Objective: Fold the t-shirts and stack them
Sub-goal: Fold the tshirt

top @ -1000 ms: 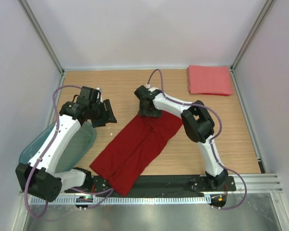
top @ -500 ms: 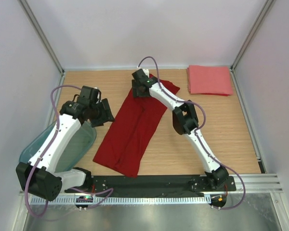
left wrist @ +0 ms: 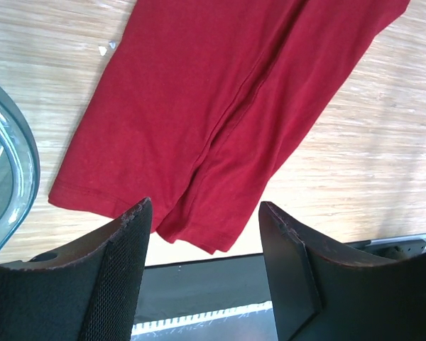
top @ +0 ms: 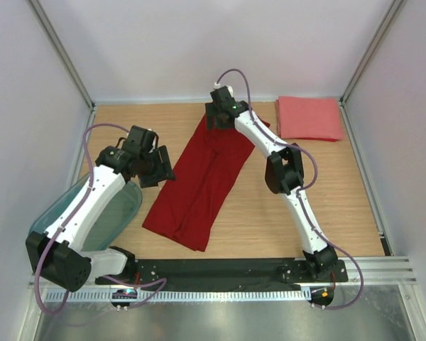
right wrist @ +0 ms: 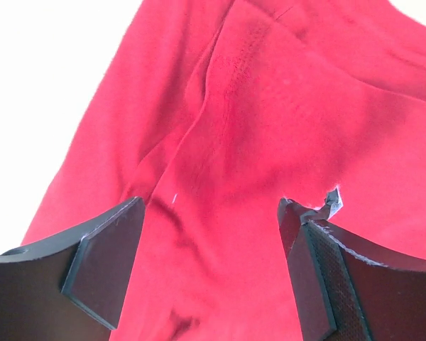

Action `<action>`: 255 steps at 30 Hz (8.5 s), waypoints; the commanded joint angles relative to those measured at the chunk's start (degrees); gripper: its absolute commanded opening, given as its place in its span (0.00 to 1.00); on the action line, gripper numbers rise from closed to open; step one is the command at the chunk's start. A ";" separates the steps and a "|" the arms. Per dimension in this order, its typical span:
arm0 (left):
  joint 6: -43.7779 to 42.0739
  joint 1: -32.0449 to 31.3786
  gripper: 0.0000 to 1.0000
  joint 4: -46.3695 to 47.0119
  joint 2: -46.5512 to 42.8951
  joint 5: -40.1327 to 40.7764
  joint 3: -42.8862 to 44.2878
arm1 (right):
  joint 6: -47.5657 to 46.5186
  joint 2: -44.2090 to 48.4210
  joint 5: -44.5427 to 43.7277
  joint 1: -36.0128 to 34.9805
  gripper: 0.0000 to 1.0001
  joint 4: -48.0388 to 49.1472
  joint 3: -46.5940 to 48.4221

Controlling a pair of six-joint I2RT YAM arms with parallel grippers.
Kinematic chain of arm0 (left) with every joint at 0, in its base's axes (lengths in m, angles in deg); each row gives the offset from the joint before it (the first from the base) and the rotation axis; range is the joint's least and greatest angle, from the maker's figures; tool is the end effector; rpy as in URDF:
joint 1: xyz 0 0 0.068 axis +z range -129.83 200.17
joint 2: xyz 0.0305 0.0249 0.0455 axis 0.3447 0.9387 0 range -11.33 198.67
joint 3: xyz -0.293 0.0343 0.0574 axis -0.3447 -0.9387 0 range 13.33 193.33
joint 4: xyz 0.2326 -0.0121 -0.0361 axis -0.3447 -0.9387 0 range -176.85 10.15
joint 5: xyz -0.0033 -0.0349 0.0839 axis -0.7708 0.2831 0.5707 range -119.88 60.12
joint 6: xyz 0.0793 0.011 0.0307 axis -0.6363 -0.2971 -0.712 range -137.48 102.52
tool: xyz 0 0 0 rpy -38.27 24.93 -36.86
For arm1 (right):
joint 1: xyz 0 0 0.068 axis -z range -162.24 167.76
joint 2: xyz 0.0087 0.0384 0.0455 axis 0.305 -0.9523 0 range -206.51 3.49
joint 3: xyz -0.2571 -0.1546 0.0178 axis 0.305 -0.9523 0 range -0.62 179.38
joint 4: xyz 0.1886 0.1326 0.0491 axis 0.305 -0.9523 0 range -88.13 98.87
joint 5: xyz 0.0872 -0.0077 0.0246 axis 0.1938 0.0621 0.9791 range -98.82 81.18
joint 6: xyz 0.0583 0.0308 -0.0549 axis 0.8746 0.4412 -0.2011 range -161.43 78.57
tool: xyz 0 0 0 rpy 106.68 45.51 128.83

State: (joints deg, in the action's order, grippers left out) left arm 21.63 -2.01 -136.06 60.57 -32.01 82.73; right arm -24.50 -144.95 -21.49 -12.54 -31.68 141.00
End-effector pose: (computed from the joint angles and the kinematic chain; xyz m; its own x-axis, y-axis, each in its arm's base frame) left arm 0.2087 -0.0881 0.3143 -0.8632 -0.3290 -0.3830 -0.1927 0.9158 -0.3524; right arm 0.5198 0.2844 0.1917 -0.7137 -0.0879 -0.6949 -0.1632 0.9857 0.0429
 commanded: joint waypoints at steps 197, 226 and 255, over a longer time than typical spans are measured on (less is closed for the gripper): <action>6.85 -10.43 0.22 30.80 17.75 -25.29 -33.46 | 42.84 82.88 13.79 -17.51 0.28 8.74 -119.12; 6.86 -8.60 0.00 14.46 15.36 -19.92 -5.35 | 26.61 81.31 16.44 0.85 0.01 -8.40 -92.08; 4.66 1.17 0.00 8.48 52.11 -22.22 36.24 | 7.59 36.65 24.88 16.07 0.01 -4.80 -52.51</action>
State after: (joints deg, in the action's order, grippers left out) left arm 26.83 -1.48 -126.29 112.22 -53.19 116.61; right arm -15.21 -106.92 0.37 3.17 -37.45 84.78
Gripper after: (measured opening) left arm 0.011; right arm 0.048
